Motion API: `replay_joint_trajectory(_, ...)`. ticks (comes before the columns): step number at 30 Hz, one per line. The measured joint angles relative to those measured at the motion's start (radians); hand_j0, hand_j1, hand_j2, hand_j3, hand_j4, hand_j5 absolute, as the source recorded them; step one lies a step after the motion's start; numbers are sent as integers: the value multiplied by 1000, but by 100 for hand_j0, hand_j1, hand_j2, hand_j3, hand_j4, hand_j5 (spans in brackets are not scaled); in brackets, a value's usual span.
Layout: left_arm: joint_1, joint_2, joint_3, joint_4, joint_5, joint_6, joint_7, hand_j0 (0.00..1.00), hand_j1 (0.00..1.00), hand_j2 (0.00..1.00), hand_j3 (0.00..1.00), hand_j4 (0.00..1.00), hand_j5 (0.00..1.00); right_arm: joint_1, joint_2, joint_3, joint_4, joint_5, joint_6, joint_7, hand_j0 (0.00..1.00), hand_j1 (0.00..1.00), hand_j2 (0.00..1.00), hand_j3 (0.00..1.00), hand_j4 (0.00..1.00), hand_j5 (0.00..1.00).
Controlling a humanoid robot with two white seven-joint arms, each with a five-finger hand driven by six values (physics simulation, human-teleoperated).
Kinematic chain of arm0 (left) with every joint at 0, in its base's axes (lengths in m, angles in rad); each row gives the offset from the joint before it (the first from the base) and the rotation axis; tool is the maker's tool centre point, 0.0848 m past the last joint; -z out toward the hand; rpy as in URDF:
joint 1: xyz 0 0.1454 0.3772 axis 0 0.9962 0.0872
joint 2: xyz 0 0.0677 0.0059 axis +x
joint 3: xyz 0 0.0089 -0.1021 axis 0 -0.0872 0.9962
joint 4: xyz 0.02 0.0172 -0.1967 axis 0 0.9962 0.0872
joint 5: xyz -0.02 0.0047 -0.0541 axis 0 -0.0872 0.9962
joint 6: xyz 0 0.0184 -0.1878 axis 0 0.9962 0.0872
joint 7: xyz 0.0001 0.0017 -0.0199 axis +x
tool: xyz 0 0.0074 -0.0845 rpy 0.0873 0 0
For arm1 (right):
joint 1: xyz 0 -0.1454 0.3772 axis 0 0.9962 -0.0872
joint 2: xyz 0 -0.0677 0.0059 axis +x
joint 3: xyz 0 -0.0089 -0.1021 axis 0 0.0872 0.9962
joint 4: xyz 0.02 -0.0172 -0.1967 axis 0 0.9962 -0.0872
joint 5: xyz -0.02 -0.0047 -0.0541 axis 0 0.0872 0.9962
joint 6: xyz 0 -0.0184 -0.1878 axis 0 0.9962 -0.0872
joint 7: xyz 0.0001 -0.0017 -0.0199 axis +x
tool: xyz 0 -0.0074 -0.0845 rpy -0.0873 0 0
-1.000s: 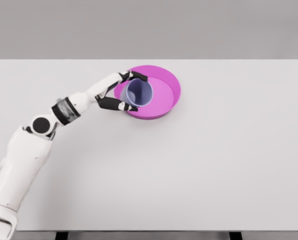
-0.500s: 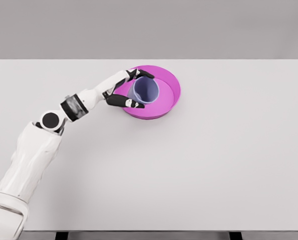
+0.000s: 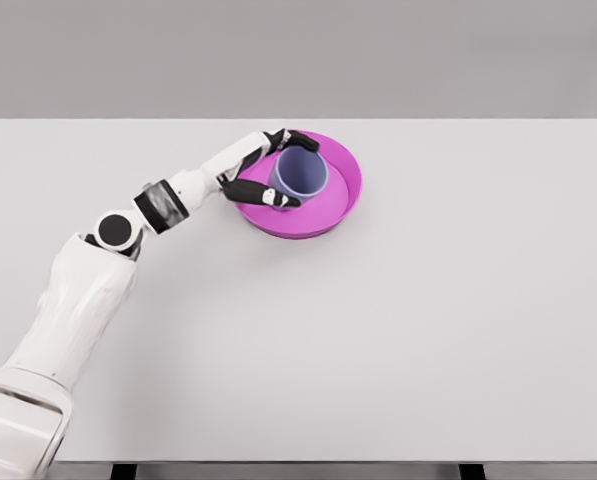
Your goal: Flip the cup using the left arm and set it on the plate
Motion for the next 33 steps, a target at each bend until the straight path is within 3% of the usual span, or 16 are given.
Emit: replay_joint_trajectory(33, -18, -33, -10, 65, 3, 0, 0, 75, 75, 75, 75, 75, 75, 0, 0, 0, 0, 0, 0, 0, 100, 100, 100, 100, 100, 100)
